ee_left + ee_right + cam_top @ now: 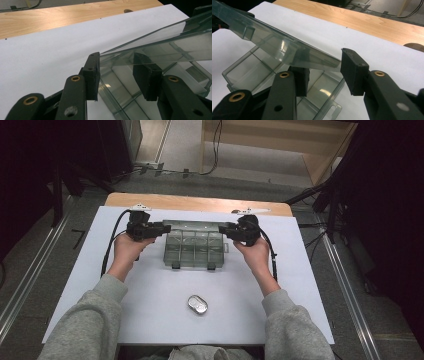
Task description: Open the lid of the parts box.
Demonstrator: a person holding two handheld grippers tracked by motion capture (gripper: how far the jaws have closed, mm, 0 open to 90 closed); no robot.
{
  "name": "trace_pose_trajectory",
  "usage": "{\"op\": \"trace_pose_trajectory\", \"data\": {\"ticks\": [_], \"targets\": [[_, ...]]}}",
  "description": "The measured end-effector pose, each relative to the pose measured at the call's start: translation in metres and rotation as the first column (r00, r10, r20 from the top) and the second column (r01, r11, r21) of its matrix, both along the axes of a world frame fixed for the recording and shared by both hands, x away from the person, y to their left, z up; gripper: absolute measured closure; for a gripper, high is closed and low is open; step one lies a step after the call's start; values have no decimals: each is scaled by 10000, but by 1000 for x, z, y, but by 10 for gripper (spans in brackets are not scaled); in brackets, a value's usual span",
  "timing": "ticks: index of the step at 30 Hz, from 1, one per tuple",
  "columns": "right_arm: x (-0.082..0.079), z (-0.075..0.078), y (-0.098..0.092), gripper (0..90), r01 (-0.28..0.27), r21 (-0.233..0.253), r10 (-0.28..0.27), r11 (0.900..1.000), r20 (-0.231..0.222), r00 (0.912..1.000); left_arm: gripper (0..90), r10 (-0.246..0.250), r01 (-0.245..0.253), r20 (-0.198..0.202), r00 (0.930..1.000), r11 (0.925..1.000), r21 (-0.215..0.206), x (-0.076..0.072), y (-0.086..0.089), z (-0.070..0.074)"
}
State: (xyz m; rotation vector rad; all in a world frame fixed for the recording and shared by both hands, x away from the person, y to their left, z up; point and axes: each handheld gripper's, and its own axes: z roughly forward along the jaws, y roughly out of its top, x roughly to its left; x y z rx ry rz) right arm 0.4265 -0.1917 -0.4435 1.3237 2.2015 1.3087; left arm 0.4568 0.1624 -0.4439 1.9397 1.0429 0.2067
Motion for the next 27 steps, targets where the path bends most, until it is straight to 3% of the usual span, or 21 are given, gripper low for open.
{"op": "trace_pose_trajectory", "data": {"ticks": [13, 25, 27], "targets": [[8, 0, 4, 559, 146, -113, -145, 9998, 137, 9998, 570, 72, -80, 287, 9996, 9996, 280, 7, -6, 2], [15, -8, 7, 524, 327, -67, -324, 9994, 415, 9986, 572, 286, -295, 435, 9986, 9994, 187, 12, -8, -2], [16, -10, 8, 524, 399, -61, -396, 9992, 395, 9984, 578, 442, -443, 401, 9982, 9990, 15, 13, -9, -3]]}}
